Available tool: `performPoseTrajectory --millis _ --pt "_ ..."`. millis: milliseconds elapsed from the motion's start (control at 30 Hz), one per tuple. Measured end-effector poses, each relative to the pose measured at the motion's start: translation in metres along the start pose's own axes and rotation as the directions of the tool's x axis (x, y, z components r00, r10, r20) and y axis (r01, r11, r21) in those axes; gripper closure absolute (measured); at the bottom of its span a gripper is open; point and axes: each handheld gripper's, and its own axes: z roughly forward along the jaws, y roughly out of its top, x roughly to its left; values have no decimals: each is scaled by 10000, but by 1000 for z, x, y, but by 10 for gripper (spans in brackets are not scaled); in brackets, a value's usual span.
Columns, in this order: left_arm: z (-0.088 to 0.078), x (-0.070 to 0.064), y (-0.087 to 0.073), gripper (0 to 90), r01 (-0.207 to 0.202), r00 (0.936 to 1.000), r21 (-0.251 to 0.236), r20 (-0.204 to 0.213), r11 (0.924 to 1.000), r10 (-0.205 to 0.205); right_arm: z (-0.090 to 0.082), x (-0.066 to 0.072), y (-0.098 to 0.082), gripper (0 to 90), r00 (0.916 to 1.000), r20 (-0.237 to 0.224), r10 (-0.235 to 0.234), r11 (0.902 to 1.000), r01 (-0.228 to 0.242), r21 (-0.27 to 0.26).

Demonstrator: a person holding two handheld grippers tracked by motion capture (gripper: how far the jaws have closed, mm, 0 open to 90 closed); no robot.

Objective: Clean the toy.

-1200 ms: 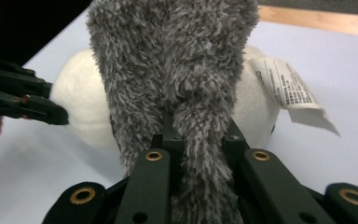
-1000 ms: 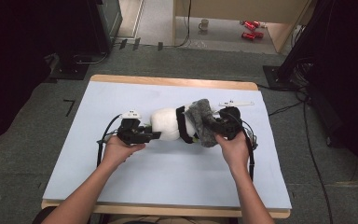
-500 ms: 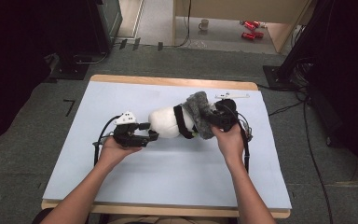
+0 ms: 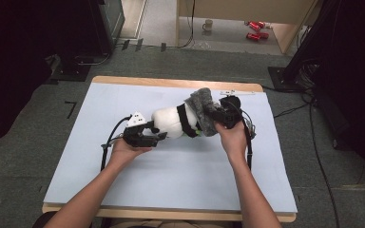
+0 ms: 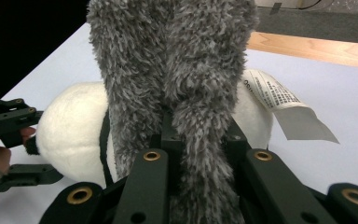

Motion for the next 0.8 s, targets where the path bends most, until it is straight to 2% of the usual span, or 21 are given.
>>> performPoseTrajectory --millis 100,167,200,300,400,433,467,500,533,567,633,700,733,767,800 --pt "4 0 -2 337 -99 9997 -30 -205 9999 99 -2 1 -1 775 10000 6 -44 10000 44 -15" --pt "5 0 -3 477 -193 9996 -3 -229 9998 193 -6 2 0 778 10000 -87 -46 9999 45 -111" --pt "5 0 -3 477 -237 9994 38 -264 9997 238 -6 2 0 778 10000 -87 -46 9999 45 -111" --pt "3 0 -1 612 140 9996 94 -248 9999 -138 -19 12 6 781 9994 -259 -237 9995 232 -199" --pt "0 -1 3 660 315 9993 190 -207 9993 -311 -30 23 9 781 9981 -506 -361 9988 343 -353" --pt "-1 -1 4 660 527 9986 206 -60 9984 -526 -30 23 9 781 9981 -506 -361 9988 343 -353" --pt "-3 -1 7 672 752 9971 249 49 9969 -753 -34 32 11 781 9963 -682 -521 9977 490 -460" --pt "-5 -1 11 677 1143 9929 396 298 9927 -1155 -36 37 12 781 9951 -792 -599 9973 563 -468" --pt "-5 -1 11 679 1143 9929 396 298 9927 -1155 -36 41 13 781 9937 -889 -685 9968 644 -480" --pt "-8 -2 13 681 1320 9902 442 396 9903 -1337 -36 46 13 781 9923 -996 -731 9966 689 -448" --pt "-12 -4 17 681 1750 9816 591 668 9828 -1788 -36 50 13 781 9907 -1118 -780 9963 735 -443" --pt "-17 -7 21 681 1960 9760 706 830 9781 -2015 -32 63 12 781 9854 -1392 -983 9950 953 -283" --pt "-20 -9 22 681 2022 9733 744 951 9765 -2087 -32 63 12 781 9854 -1392 -983 9950 953 -283" --pt "-23 -13 23 681 1996 9703 811 1229 9765 -2086 -26 71 10 781 9815 -1592 -1065 9943 1068 -68" --pt "-23 -13 23 680 1996 9703 811 1229 9765 -2086 -26 71 10 781 9815 -1592 -1065 9943 1068 -68"
